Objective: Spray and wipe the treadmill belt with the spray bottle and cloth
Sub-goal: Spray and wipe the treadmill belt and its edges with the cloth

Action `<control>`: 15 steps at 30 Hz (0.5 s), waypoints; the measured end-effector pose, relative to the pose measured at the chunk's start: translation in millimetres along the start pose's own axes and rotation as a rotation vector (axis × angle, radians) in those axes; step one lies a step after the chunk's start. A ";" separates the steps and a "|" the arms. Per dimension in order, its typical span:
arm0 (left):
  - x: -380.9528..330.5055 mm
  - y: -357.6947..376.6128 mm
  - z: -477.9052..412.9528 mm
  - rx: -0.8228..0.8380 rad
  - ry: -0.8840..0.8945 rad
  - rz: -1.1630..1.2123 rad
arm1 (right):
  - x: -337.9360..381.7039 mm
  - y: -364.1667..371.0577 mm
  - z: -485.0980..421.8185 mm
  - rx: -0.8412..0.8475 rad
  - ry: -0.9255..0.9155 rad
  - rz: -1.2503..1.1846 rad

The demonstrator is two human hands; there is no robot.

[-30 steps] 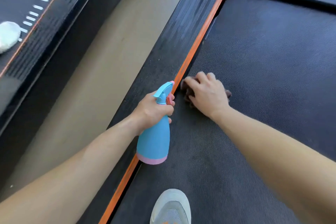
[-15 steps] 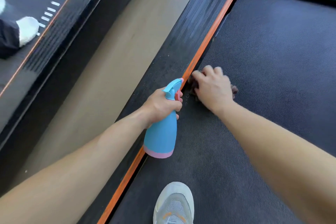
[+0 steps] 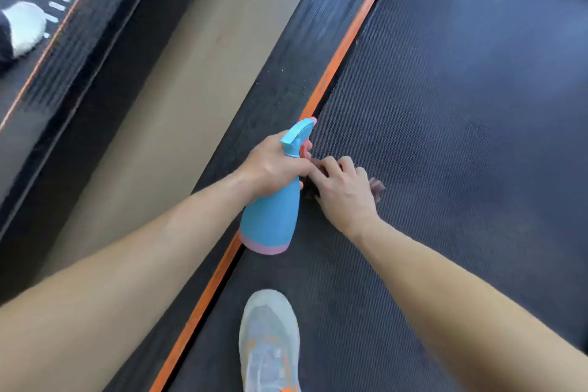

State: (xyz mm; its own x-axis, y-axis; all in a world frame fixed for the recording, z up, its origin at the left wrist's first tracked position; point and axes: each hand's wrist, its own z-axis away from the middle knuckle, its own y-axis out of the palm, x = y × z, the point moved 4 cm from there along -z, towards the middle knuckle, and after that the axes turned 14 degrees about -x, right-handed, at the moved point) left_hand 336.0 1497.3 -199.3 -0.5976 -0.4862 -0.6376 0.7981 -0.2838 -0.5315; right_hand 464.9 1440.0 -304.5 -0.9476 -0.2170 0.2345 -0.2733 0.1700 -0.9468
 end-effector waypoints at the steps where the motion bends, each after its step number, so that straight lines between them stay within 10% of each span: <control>1: -1.8 -1.3 4.7 0.021 0.013 -0.012 | -1.3 -4.7 8.3 0.017 0.066 0.023; 15: 22.0 25.6 4.2 0.210 0.074 0.041 | -38.3 -18.9 32.1 0.123 0.170 0.026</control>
State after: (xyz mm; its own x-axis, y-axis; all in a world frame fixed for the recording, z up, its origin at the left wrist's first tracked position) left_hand 343.6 1475.9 -224.6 -0.5623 -0.4410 -0.6995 0.8157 -0.4349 -0.3815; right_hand 511.7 1414.2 -302.7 -0.9711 -0.0470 0.2339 -0.2362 0.0525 -0.9703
